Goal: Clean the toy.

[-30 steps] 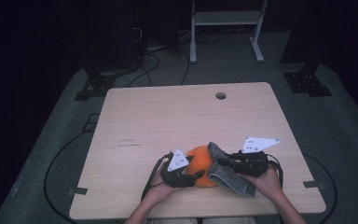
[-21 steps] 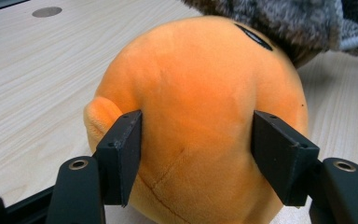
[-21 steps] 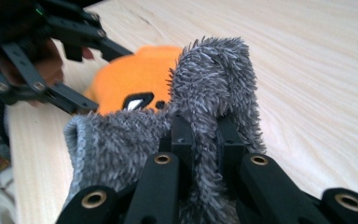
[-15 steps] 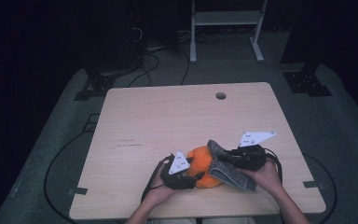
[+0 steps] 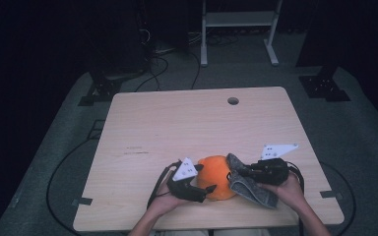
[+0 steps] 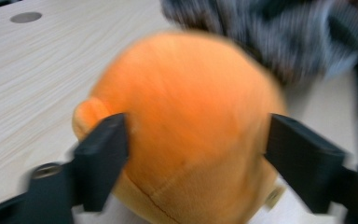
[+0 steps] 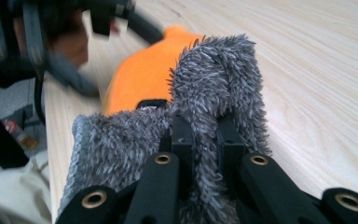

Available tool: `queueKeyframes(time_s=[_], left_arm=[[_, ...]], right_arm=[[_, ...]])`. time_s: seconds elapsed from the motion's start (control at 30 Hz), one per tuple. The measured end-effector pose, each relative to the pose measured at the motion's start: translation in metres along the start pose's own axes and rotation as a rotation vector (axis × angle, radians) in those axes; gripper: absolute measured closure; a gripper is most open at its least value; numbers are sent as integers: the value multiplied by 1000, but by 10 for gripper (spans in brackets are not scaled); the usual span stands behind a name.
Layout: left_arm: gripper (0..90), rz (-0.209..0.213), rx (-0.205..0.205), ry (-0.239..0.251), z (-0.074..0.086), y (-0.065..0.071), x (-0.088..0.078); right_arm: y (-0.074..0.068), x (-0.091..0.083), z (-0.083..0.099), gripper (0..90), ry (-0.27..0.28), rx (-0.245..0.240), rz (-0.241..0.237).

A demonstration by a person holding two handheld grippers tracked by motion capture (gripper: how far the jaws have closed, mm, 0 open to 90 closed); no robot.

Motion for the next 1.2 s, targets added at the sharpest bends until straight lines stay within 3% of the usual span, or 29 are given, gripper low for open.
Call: queueKeyframes(time_s=[0.07,0.1,0.17,0.2,0.33,0.37,0.4,0.43,0.5,0.57,0.6,0.67,0.77,0.83,1.03,1.1,1.2], left_arm=[[95,-37,-50,-24,1,-10,5],[62,-27,-74,-57,5,-13,11],[39,58,-166,-87,12,-13,22],[107,100,-169,-78,13,-9,24],[369,-20,-61,-12,4,-6,20],[395,-55,-33,19,-1,-6,17],[403,-95,12,36,-5,-5,16],[403,-133,64,38,-6,-3,17],[386,-123,110,23,-4,4,20],[323,-90,93,6,-2,6,20],[257,-40,48,4,-2,6,19],[197,-2,-25,34,-4,0,14],[284,-27,12,32,-3,1,13],[391,-85,60,22,-2,3,15],[424,-107,91,20,0,7,17],[438,-122,115,14,2,8,19],[454,-136,128,8,5,9,18]], right_arm=[[-2,-1,3,810,2,-21,-10],[-4,-2,5,810,1,-34,-21],[-6,-3,8,809,-1,-56,-29],[-6,-3,10,809,-4,-57,-24],[0,-6,10,809,2,-48,3],[1,-10,6,810,21,-48,26],[-1,-19,-8,809,82,-57,44],[-1,-19,-8,809,82,-57,44],[-6,-15,-17,809,102,-71,59],[-6,-2,-15,809,63,-79,72],[-6,1,-14,810,54,-73,69],[-5,5,-11,810,61,-59,61],[-8,5,-7,810,66,-61,53],[-6,2,-6,810,66,-52,55],[17,-9,10,811,29,31,102],[13,-12,5,811,51,30,88],[-4,-5,-11,811,85,-25,44]])
Point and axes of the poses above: each handheld gripper's, and its own axes: x roughly forward along the jaws, z roughly out of its underside, y roughly to its right, the point moved 9 cm from there along x, roughly forward along the jaws, and after that the axes turned 7 degrees about -y, right-handed, at the moved point
